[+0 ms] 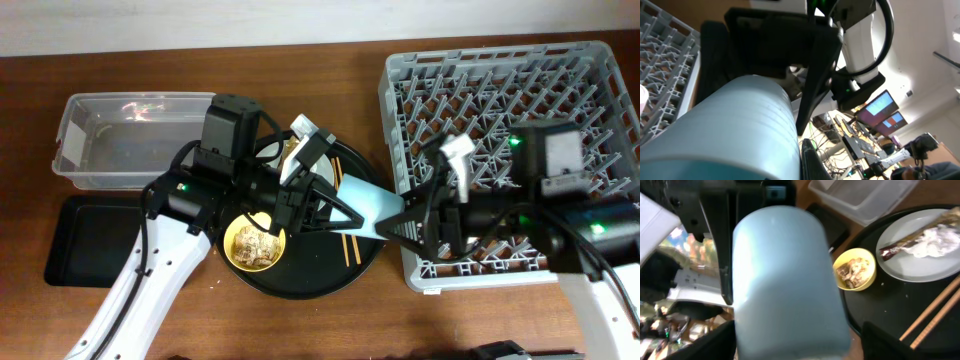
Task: Sort waste into correct bins and load items into the dishwasher rack
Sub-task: 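Place the light-blue cup upside down in the rack with the right gripper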
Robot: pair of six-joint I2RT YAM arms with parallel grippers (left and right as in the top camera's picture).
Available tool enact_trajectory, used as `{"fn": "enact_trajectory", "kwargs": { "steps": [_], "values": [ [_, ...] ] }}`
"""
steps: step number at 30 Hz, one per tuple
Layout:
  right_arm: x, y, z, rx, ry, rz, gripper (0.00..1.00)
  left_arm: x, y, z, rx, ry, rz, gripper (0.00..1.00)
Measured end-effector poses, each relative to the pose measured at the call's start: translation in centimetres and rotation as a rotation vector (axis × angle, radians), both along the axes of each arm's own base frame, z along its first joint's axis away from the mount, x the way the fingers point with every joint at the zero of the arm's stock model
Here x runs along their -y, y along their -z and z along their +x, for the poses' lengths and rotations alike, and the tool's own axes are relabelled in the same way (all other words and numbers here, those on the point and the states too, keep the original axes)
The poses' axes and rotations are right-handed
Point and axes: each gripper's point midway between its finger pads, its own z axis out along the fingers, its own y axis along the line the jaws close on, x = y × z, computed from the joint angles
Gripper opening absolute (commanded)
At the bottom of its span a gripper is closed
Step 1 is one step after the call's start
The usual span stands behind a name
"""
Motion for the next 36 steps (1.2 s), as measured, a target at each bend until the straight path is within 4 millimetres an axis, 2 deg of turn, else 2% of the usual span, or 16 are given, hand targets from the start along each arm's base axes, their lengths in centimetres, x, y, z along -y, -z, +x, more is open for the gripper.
{"fn": "enact_trajectory", "kwargs": {
  "steps": [3, 4, 5, 7, 8, 9, 12, 14, 20, 21, 23, 28, 33, 34, 35, 36],
  "values": [
    [-0.5, -0.1, -0.2, -0.002, -0.032, 0.016, 0.47, -0.2, -0.1, 0.1, -0.003, -0.001, -0.006, 0.00],
    [-0.5, -0.2, -0.3, 0.002, -0.035, 0.021, 0.45, -0.3, -0.1, 0.1, -0.002, 0.001, -0.010, 0.08],
    [-0.6, -0.3, -0.3, 0.009, -0.038, 0.024, 0.45, -0.4, -0.2, 0.1, -0.003, 0.004, -0.015, 0.37],
    [-0.5, -0.4, -0.3, 0.021, -0.035, 0.020, 0.44, -0.3, -0.3, 0.1, 0.010, 0.008, -0.021, 0.74],
    [-0.5, -0.4, -0.3, 0.021, -0.031, 0.019, 0.41, -0.2, -0.3, -0.1, 0.010, 0.012, -0.020, 0.91],
    [-0.2, -0.5, -0.2, 0.021, -0.016, 0.019, 0.41, 0.0, -0.2, -0.2, 0.011, 0.012, -0.015, 0.99],
    [1.5, -0.6, 0.6, 0.000, 0.087, 0.005, 0.41, 0.2, 0.2, 0.2, 0.020, -0.012, 0.005, 0.99],
    [4.6, 0.2, 0.9, -0.068, 0.267, -0.053, 0.42, 0.3, 0.5, 0.7, 0.031, -0.037, 0.023, 0.99],
    [18.3, 5.9, 1.1, -0.313, 0.947, -0.418, 0.42, 0.1, 0.8, 1.3, 0.035, -0.068, 0.036, 0.99],
    [21.6, 7.1, 0.6, -0.371, 1.087, -0.526, 0.42, 0.0, 0.8, 1.4, 0.035, -0.071, 0.037, 0.99],
    [24.3, 8.2, 0.5, -0.439, 1.203, -0.616, 0.43, 0.0, 0.8, 1.5, 0.035, -0.075, 0.039, 0.99],
    [28.1, 12.0, 2.1, -0.619, 1.280, -0.766, 0.48, 0.0, 1.0, 1.5, 0.022, -0.081, 0.051, 0.99],
    [29.2, 16.5, 4.2, -0.786, 1.220, -0.815, 0.54, 0.1, 1.2, 1.6, 0.023, -0.089, 0.059, 0.99],
    [29.3, 17.2, 4.8, -0.800, 1.215, -0.813, 0.59, 0.1, 1.2, 1.6, 0.023, -0.091, 0.061, 0.99],
    [29.5, 17.7, 5.1, -0.809, 1.211, -0.815, 0.74, 0.1, 1.3, 1.8, 0.025, -0.100, 0.068, 0.99],
    [29.5, 18.1, 5.3, -0.824, 1.205, -0.815, 0.80, 0.1, 1.5, 1.9, 0.026, -0.109, 0.076, 0.99]
  ]
}}
